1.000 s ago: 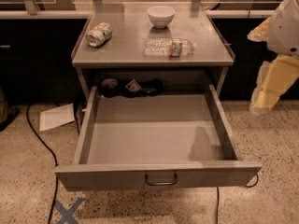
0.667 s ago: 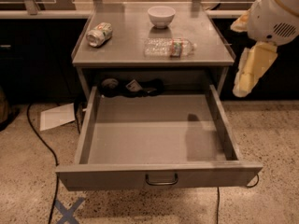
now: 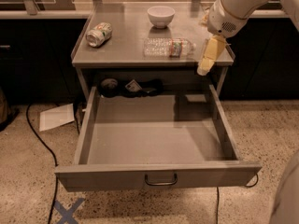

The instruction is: Place water bottle into top drawer

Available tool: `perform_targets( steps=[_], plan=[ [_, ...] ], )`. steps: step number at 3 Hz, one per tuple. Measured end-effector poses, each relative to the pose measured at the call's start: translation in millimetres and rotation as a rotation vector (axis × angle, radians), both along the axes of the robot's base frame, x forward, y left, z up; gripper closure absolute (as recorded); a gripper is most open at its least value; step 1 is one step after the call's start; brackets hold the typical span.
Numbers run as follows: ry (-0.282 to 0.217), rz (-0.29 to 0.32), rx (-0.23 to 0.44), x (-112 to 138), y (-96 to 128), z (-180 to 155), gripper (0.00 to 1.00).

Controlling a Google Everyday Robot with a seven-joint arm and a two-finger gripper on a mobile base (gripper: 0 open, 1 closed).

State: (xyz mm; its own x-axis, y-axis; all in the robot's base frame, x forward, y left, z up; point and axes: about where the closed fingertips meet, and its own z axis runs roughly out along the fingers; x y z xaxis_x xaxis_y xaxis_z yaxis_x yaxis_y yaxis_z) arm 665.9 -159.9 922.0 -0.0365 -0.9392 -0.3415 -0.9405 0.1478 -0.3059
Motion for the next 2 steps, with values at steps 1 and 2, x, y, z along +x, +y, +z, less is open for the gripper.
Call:
perform_targets(
  steps=[1, 2],
  plan=[
    [0.000, 0.000, 0.000, 0.0, 0.0, 0.0, 0.00],
    [-0.007, 0.015, 0.003, 8.6, 2.3, -3.0, 0.00]
  ],
)
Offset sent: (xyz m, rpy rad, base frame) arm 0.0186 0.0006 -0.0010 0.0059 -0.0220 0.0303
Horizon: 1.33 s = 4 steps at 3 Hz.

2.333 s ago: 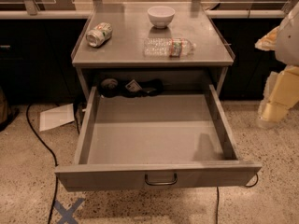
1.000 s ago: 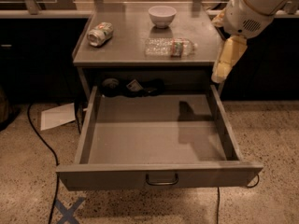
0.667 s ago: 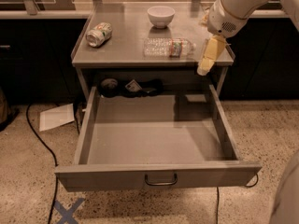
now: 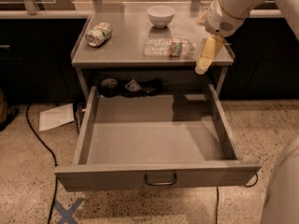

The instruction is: Place water bottle into top drawer

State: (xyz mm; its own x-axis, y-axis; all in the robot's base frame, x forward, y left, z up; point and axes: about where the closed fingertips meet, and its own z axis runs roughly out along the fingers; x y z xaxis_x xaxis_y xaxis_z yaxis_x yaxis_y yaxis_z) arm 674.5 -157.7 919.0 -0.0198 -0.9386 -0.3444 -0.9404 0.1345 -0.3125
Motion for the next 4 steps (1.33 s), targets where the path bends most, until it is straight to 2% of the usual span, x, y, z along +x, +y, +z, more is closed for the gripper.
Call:
perform_targets(
  steps=[1, 2, 3, 4],
  plan=[
    [-0.021, 0.053, -0.021, 26.5, 6.1, -5.4, 0.00],
    [-0.048, 0.123, -0.031, 63.0, 19.0, -13.2, 0.00],
    [-0.119, 0.203, -0.003, 120.0, 50.0, -29.3, 0.00],
    [-0.117, 0.210, -0.002, 121.0, 53.6, -32.1, 0.00]
  ],
)
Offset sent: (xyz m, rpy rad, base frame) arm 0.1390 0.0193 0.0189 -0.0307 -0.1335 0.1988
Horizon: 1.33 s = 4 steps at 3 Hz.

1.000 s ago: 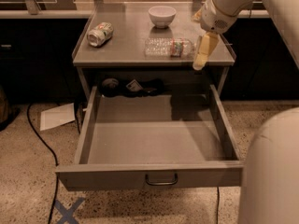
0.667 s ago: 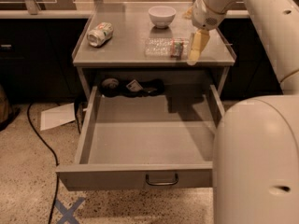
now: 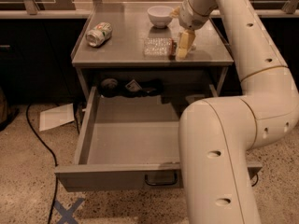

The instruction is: Place water bottle into top drawer

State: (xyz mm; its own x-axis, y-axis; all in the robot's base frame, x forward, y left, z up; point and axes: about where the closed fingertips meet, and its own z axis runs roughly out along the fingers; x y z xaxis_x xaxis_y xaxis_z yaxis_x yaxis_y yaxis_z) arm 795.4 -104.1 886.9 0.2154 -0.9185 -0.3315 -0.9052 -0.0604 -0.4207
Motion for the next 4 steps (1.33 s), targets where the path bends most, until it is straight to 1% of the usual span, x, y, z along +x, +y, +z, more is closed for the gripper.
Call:
perform_targets(
  steps=[1, 2, 3, 4],
  plan=[
    [0.044, 0.043, 0.002, -1.2, 26.3, -16.5, 0.00],
    [0.081, 0.084, 0.009, 4.5, 60.8, -39.9, 0.00],
    [0.075, 0.082, 0.012, 7.6, 63.1, -42.0, 0.00],
    [0.089, -0.025, 0.001, 16.8, 53.5, -46.0, 0.00]
  ],
)
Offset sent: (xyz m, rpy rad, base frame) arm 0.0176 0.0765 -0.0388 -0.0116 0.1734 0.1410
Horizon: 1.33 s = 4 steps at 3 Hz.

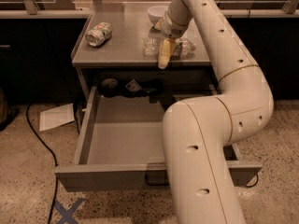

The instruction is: Place water bottle into top drawer

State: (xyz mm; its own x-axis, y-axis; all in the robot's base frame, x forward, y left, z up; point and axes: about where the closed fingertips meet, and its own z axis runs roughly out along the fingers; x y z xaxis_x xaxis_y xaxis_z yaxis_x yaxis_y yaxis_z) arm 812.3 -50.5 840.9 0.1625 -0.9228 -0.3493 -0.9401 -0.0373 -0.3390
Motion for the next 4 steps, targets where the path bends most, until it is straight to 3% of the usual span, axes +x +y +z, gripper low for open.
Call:
perform_targets(
  steps=[1, 3, 4],
  plan=[
    [0.019, -0.120, -0.014, 7.2, -13.3, -3.9, 0.00],
    [0.046, -0.124, 0.011, 7.7, -9.3, -16.6, 0.00],
    [0.046, -0.124, 0.011, 7.7, -9.2, -16.7, 0.19]
  ],
)
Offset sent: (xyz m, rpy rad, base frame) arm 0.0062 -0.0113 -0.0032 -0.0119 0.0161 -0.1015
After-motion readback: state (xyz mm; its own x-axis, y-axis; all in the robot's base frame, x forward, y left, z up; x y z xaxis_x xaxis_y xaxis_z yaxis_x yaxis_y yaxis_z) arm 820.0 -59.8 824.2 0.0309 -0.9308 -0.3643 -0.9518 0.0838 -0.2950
